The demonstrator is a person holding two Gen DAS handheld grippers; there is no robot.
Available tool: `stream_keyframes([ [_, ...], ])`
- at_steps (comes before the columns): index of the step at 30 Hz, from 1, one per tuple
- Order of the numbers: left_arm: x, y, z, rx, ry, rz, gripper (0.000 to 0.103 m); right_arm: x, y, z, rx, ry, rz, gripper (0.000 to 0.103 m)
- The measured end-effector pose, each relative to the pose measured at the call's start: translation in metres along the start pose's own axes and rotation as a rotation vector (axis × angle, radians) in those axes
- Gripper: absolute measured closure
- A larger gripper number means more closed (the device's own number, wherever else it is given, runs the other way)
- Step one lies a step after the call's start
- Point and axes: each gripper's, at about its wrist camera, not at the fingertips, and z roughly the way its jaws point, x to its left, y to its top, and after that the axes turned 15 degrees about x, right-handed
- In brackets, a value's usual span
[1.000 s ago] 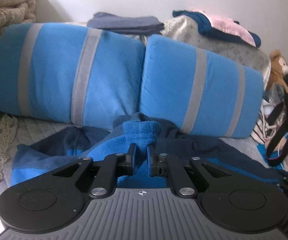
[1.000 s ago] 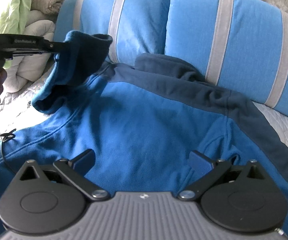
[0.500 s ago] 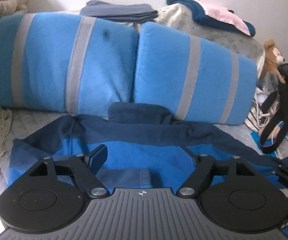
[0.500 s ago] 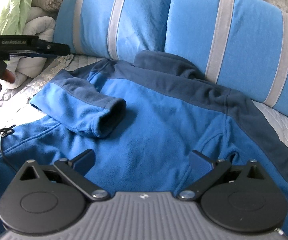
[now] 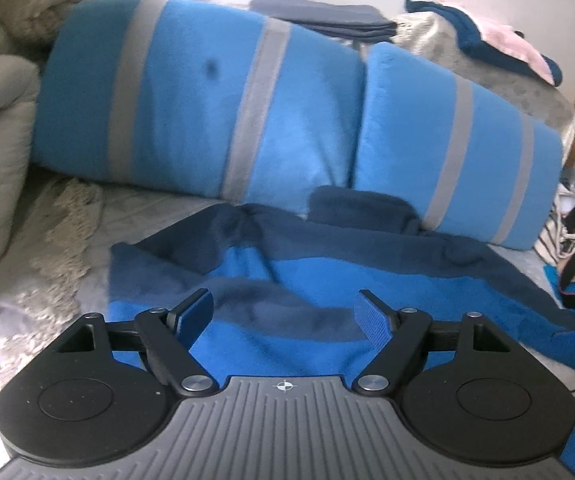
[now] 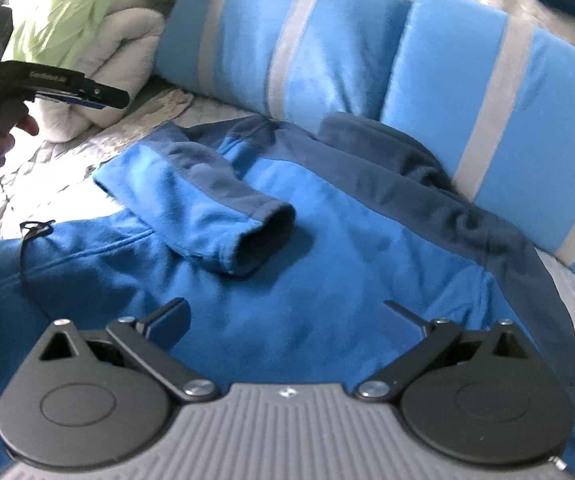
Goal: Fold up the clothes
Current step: 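Move both tools back over the hoodie body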
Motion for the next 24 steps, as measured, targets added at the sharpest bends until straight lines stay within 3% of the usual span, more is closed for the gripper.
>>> stream_keyframes([
  [9, 0.036, -0.016, 0.0, 0.017, 0.006, -0.051, 0.025, 0.017, 0.011, 0.01, 0.001, -0.023, -0.059, 0.0],
  [24, 0.062, -0.024, 0.016, 0.006, -0.036, -0.108, 0.025, 0.044, 0.033, 0.028, 0.0, -0.081, -0.178, 0.0],
])
